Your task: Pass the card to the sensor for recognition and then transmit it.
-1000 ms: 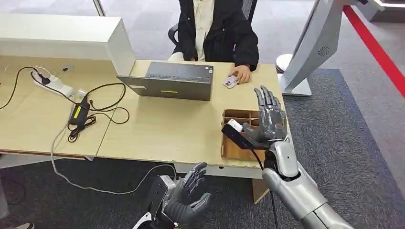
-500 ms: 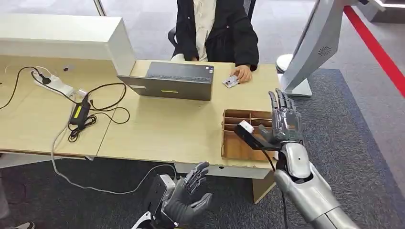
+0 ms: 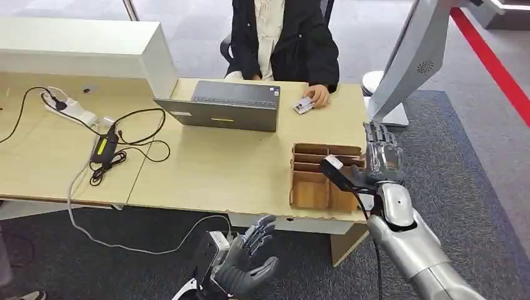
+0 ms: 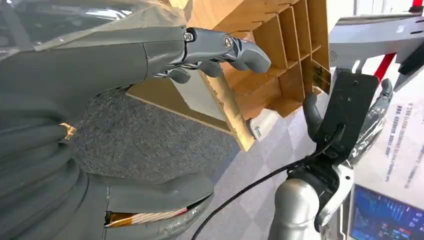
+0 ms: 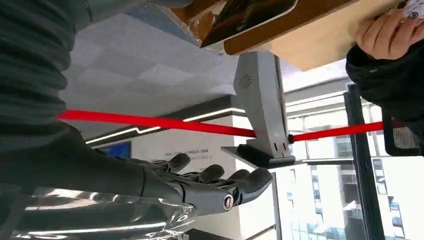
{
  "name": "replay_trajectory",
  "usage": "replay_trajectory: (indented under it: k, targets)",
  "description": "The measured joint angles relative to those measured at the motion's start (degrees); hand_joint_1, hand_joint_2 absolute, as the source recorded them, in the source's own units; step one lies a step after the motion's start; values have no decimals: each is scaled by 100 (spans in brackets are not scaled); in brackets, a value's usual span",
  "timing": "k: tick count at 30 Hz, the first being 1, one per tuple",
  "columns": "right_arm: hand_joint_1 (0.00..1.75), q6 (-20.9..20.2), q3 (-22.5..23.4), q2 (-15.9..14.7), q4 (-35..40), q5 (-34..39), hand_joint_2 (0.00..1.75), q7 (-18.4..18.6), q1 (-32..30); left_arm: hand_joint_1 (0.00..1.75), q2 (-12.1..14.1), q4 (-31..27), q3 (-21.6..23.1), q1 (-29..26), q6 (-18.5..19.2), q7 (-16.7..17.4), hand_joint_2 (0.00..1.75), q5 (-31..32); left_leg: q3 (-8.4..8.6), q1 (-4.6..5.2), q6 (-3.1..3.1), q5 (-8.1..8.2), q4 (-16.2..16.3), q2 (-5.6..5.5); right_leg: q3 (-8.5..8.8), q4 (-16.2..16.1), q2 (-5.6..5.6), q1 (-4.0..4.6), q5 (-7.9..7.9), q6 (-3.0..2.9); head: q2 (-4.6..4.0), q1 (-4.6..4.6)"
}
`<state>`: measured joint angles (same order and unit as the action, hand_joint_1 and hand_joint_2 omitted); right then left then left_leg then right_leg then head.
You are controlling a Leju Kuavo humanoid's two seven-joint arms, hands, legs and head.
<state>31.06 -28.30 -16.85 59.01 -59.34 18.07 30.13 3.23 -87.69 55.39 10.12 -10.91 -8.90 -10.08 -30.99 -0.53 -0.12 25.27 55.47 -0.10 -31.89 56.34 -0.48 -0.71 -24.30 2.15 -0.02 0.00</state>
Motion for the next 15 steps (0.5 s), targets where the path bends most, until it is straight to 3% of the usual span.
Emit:
replay_trajectory:
  k: [15]
  targets:
    - [0,50,-37,188,-507,157,175,-221,269,0,50,-140,9,0,-122,28,175,-46,1,0,0,-1,0,0,0,1,1,0,0,0,0,-2]
